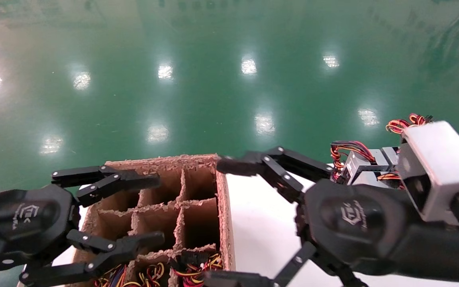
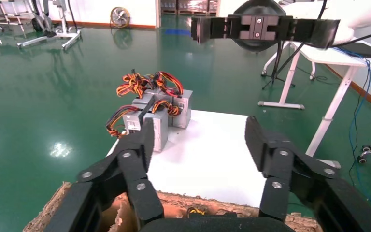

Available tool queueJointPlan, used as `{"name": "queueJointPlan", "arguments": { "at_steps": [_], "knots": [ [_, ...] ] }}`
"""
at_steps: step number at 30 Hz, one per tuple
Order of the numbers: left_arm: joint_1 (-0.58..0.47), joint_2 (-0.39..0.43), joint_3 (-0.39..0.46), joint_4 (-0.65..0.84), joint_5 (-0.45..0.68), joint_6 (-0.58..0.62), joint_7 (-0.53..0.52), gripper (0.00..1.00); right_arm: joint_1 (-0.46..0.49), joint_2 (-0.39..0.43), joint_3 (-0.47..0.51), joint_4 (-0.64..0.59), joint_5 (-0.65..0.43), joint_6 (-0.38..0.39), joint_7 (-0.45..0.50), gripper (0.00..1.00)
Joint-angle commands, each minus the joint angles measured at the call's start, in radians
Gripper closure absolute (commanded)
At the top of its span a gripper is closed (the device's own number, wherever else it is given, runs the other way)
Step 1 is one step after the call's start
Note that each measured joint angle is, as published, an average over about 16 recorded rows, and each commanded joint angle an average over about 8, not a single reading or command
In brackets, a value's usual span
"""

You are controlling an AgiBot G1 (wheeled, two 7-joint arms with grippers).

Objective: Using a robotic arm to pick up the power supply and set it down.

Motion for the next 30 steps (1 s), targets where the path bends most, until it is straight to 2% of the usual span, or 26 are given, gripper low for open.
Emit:
{"name": "queueJointPlan", "arguments": {
  "at_steps": [1,8,15,18,30],
  "knots": [
    [0.000,0.000,0.000,0.000,0.000,0.000,0.000,0.00,-0.019,0.010,0.061,0.007,-0.052,-0.016,0.034,0.00],
    [0.000,0.000,0.000,0.000,0.000,0.000,0.000,0.00,-0.084,0.047,0.272,0.030,-0.234,-0.070,0.151,0.00],
    [0.000,0.000,0.000,0.000,0.000,0.000,0.000,0.00,-0.126,0.071,0.419,0.045,-0.360,-0.106,0.222,0.00],
    [0.000,0.000,0.000,0.000,0.000,0.000,0.000,0.00,-0.133,0.074,0.445,0.048,-0.382,-0.113,0.230,0.00],
    [0.000,0.000,0.000,0.000,0.000,0.000,0.000,0.00,-0.123,0.069,0.404,0.044,-0.348,-0.103,0.217,0.00]
  ]
}}
